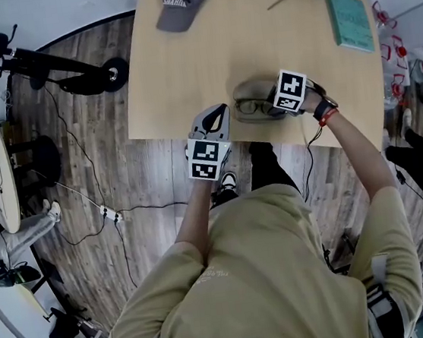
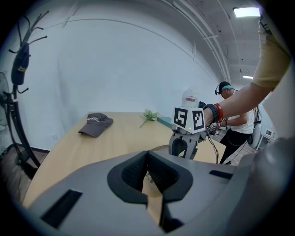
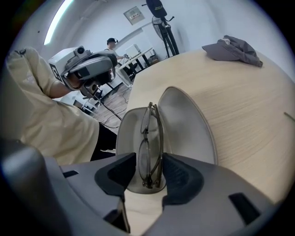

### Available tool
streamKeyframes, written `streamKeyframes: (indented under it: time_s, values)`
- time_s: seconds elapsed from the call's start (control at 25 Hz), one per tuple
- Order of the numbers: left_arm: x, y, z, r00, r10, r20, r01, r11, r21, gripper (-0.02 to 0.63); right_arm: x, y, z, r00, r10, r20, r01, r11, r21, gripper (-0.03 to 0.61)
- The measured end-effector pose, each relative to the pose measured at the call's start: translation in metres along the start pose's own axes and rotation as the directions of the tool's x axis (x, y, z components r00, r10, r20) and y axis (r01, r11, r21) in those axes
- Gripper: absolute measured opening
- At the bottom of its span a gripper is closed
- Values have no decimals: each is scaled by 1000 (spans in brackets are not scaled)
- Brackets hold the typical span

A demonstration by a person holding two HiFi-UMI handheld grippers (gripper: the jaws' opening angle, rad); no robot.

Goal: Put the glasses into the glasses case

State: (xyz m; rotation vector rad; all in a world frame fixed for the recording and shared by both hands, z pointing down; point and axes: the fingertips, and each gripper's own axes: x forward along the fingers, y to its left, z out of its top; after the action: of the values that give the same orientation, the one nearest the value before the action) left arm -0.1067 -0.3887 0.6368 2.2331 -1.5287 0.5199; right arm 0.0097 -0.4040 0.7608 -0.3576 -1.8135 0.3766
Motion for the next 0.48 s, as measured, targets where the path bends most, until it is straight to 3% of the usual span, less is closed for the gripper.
streamKeyframes:
  time_s: [0.2,0.48]
  values:
    - [-3,2,0,1000,6,-4,-6,1000,-7,21,-6,0,2,999,-39,20,39,999,-12,267]
    - [-15,-2,4,1000,-3,19,3,1000,0,21,-28,9,7,988,-108,109,105,994,37,264]
